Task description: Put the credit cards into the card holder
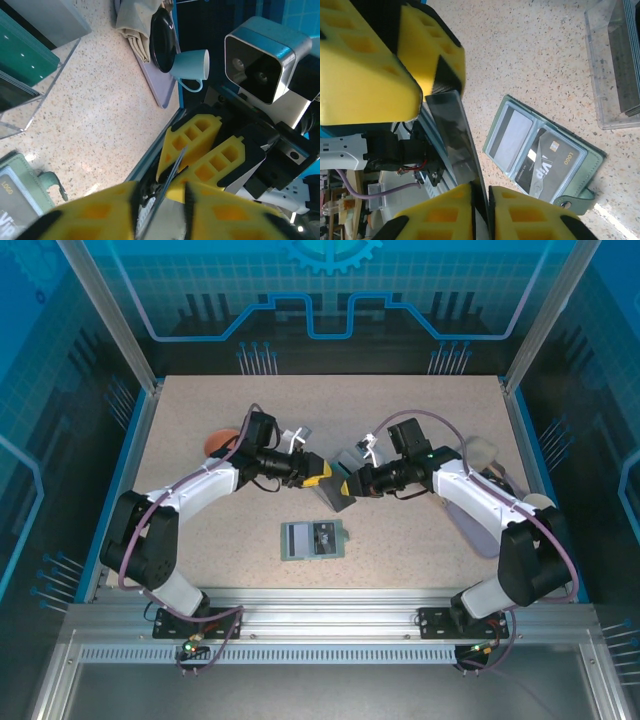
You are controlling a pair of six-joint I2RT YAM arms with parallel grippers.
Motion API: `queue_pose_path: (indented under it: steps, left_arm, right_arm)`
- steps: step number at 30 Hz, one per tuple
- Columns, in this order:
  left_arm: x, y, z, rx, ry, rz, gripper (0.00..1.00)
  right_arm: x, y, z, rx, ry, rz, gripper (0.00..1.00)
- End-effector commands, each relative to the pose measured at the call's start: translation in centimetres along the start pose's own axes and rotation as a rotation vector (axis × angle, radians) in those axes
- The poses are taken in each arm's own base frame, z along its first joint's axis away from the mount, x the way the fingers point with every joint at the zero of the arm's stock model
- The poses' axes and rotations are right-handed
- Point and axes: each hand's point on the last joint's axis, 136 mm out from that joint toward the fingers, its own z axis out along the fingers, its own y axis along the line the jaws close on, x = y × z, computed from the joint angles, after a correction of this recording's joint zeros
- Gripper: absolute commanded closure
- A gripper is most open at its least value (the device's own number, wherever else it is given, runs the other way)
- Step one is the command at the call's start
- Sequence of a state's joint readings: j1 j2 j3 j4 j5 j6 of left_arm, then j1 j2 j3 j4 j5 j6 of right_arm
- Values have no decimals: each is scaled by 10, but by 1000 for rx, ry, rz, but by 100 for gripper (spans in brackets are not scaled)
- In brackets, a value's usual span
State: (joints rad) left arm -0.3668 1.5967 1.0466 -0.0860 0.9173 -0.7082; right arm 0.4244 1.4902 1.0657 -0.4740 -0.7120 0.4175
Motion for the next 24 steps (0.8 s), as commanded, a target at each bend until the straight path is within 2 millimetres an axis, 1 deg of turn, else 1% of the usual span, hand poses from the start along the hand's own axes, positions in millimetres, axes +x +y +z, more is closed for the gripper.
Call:
queue_pose_path:
  steps: [1, 2, 3, 5, 7, 9, 13, 17, 21, 24]
  left_arm:
    - [-5, -3, -13, -43, -50, -10, 50]
    - [-8, 6, -16, -86, -78, -35, 47]
    - [-10, 10, -19, -108, -103, -46, 46]
    - [-16, 27, -30, -180, -173, -111, 37]
    - [-18, 42, -39, -244, -228, -155, 36]
    - [-17, 53, -49, -311, -280, -188, 35]
    - [-13, 59, -66, -372, -356, -206, 32]
    - [-8, 61, -78, -404, -395, -205, 32]
    - [-4, 61, -90, -415, -431, -206, 30]
    - [-2, 61, -95, -415, -446, -208, 28]
  right_arm:
    - [-4, -13, -1, 60, -23, 25, 88]
    - [-6, -19, -1, 94, -21, 30, 89]
    - [-8, -21, -1, 109, -15, 27, 90]
    - [-15, -26, 0, 150, -16, 13, 93]
    - [-19, -38, 1, 236, -4, -2, 94]
    - [-24, -47, 4, 332, 25, -54, 94]
    - [-32, -51, 16, 440, 85, -183, 94]
    - [-38, -46, 30, 460, 147, -297, 94]
    - [-43, -58, 40, 522, 215, -350, 94]
    - [-45, -71, 47, 585, 263, -380, 94]
